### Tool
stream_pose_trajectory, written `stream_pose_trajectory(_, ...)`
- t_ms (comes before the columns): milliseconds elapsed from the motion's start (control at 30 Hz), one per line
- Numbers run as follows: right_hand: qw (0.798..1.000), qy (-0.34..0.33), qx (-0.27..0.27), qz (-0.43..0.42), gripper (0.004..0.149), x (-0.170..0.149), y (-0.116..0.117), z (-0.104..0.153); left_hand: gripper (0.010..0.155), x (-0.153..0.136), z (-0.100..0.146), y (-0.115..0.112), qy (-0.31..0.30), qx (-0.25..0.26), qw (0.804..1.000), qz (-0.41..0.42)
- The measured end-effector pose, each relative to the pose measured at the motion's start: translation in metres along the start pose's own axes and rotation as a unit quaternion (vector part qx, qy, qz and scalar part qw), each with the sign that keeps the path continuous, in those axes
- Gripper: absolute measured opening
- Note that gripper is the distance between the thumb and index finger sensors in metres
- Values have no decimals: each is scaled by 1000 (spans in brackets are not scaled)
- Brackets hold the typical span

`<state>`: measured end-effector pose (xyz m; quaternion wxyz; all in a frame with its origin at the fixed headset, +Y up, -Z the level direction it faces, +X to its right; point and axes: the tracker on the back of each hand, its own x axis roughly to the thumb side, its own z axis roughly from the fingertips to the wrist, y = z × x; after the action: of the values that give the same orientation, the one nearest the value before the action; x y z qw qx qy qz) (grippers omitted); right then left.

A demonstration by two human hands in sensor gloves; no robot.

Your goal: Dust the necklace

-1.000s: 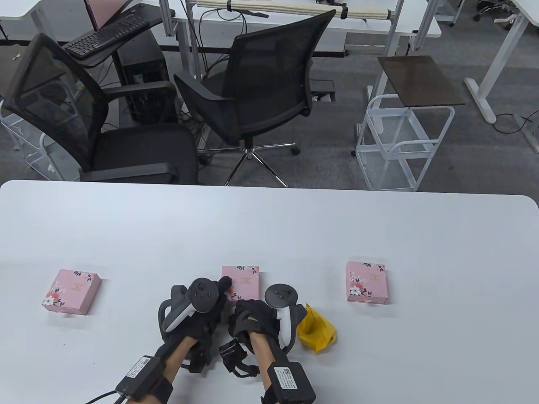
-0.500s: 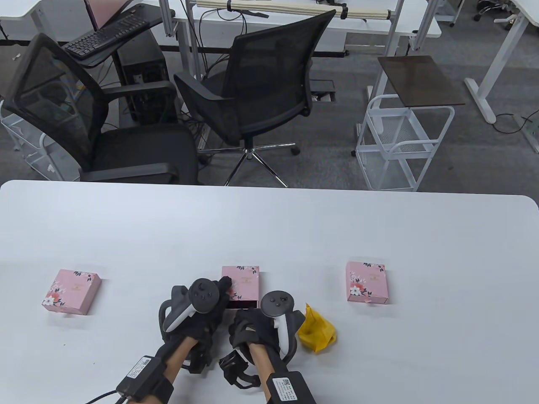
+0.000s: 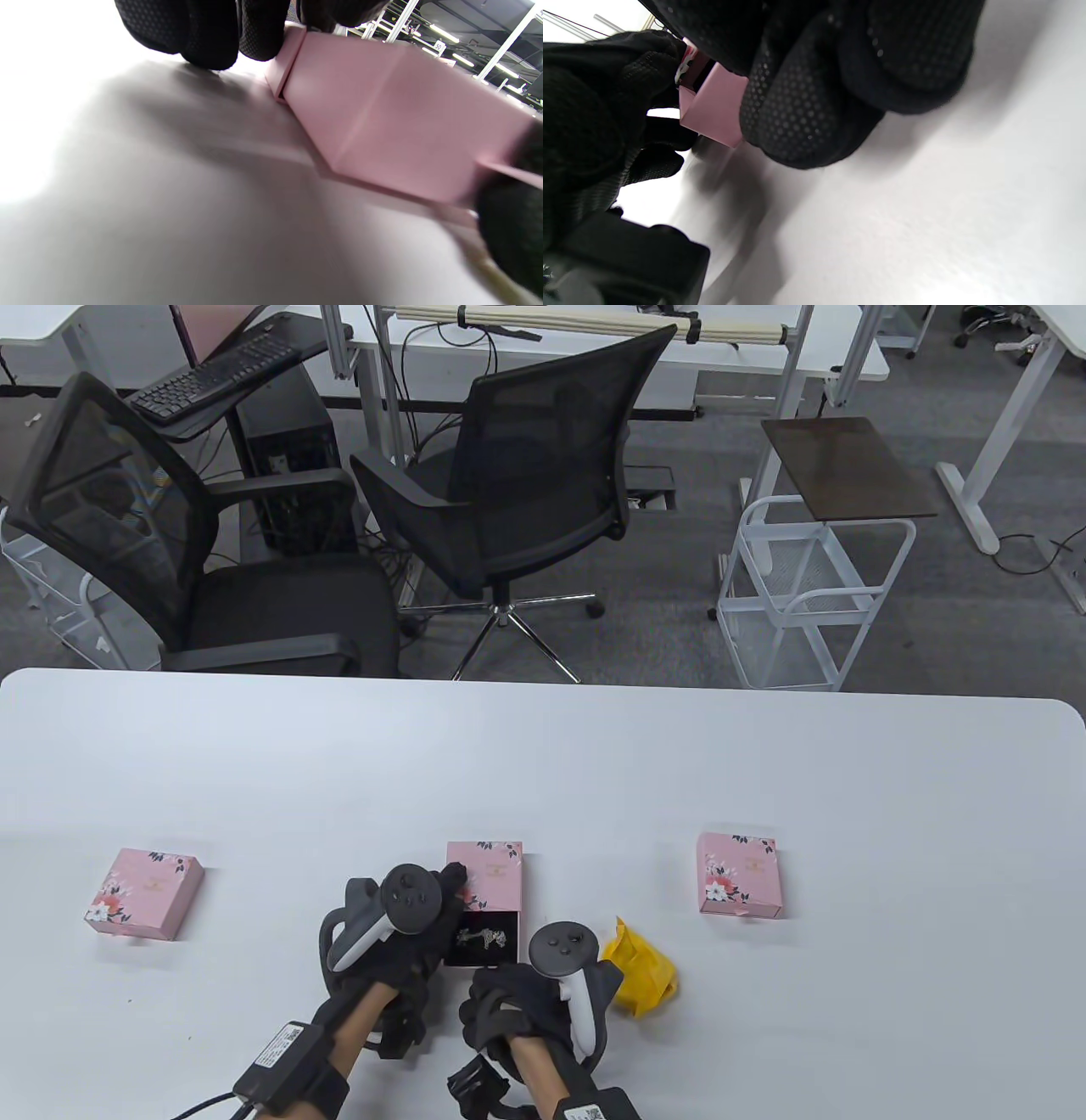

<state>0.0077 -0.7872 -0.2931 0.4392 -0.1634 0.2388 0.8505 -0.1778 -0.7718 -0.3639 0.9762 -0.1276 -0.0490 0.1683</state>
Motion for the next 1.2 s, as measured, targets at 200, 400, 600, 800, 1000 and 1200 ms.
stream_pose_trajectory(200,999,4,24,-22,40,-8,2,14,54,0,0,0,0,0,1000,-3)
stream_pose_trajectory(400,1000,2,13,-25,41,-11,2,21,55,0,1,-1,-2,2,1000,-7)
stream_pose_trajectory(600,998,-27,30,42,48,0,-15,32,56,-1,10,17,-14,34,999,37)
stream_pose_trajectory(800,980,-113,-44,157,41,36,-46,39,56,-4,44,44,-37,84,995,47)
stream_pose_trajectory(1000,910,-193,-125,344,43,60,-24,22,56,-19,75,45,-54,129,986,86)
stream_pose_trajectory(1200,902,-215,-127,351,45,55,-11,15,56,-20,83,48,-61,132,985,93)
